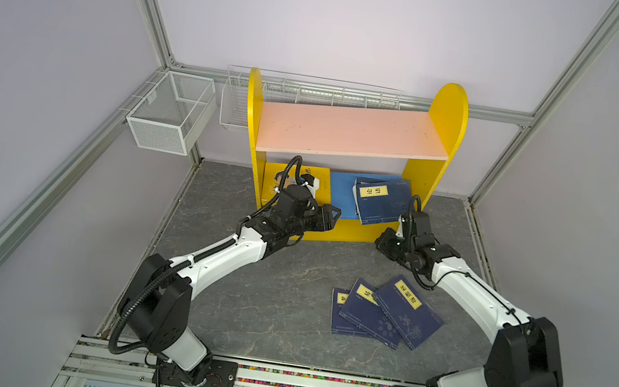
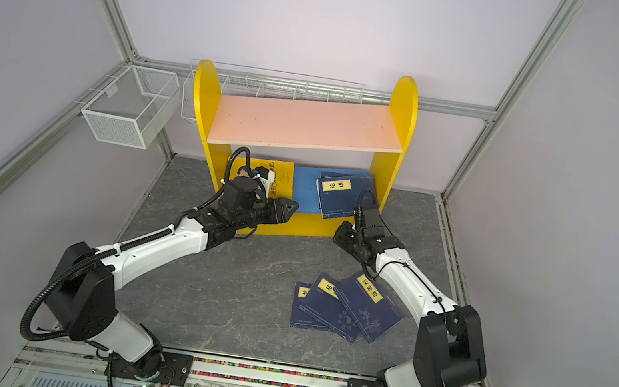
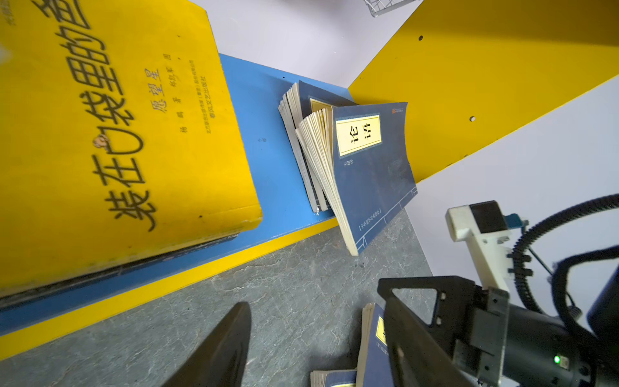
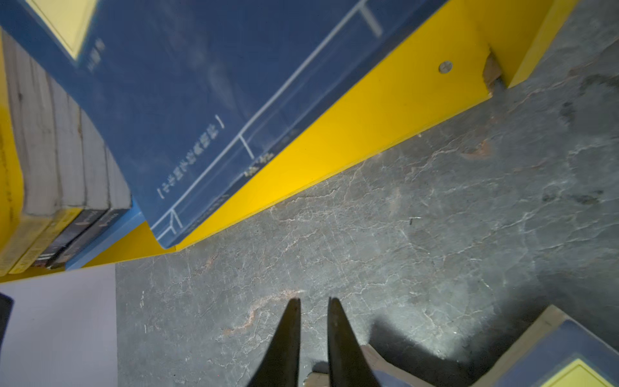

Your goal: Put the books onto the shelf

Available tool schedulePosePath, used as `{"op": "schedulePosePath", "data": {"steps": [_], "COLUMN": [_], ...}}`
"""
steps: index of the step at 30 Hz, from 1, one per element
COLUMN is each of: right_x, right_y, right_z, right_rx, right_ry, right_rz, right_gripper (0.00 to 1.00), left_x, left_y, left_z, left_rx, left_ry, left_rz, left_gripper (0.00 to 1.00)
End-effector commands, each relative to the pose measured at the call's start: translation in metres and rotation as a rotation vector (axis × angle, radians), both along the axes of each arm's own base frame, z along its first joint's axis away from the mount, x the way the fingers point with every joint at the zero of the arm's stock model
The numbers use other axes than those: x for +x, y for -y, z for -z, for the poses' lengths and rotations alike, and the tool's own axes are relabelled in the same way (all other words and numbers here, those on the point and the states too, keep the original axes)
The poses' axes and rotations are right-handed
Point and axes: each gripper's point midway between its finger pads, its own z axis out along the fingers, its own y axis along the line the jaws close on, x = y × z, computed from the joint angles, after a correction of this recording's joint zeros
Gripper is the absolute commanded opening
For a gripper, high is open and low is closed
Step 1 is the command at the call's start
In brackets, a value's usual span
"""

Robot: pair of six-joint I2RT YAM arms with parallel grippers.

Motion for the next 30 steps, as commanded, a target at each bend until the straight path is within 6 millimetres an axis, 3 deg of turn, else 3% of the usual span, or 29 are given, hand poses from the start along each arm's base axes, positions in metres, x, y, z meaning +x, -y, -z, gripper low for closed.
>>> {"op": "schedulePosePath", "data": {"steps": [1,14,30], "right_x": [0.016,0.06,0.085], "right_y": [-0.006,-0.011,0.001], "right_z": [-0.009,-0.019,-0.026], "right_rx": [-0.029,-0.052,-0.045], "right_ry": [0.044,0.092,0.121], "right_rz": [-0.012,0.031,0.066], "right_gripper": [0.19,0.18,0.18], "left_x": [0.002,-0.002,-0.003], "left_y": [-0.001,-0.008,-0.009], "left_z": [-0.009,-0.009,-0.005], "left_rx": [-0.008,0.019,0.033], "left_ry": [0.017,0.024,0.02], "left_rz": [-0.016,-0.03,-0.023], "left_gripper": [0.64,0.64,0.64]}}
